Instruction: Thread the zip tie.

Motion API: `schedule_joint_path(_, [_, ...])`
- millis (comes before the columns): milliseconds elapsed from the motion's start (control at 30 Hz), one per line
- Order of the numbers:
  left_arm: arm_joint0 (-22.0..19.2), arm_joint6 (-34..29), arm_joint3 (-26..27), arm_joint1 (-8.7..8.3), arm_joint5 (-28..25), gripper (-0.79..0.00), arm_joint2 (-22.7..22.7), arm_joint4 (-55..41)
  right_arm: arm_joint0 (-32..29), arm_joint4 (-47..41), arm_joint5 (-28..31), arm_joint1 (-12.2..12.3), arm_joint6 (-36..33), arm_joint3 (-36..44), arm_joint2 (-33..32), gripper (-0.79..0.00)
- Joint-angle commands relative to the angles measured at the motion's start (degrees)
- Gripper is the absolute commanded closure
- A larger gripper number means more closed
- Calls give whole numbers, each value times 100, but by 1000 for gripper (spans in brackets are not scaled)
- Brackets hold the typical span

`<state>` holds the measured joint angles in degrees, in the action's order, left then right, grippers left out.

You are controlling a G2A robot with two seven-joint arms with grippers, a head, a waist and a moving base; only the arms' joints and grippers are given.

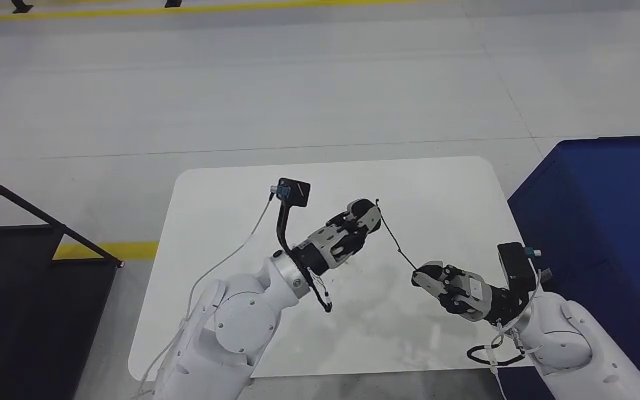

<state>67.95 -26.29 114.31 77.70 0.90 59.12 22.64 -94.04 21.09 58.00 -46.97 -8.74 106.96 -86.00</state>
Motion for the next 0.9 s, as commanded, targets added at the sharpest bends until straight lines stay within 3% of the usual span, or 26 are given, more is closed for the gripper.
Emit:
schedule_joint_path(0, [4,-8,-16,-2,20,0,-13,51,0,0,0,0,0,0,0,0])
schedule_joint_path(867, [154,291,335,-22,-102,0,86,381,0,0,0,0,0,0,0,0])
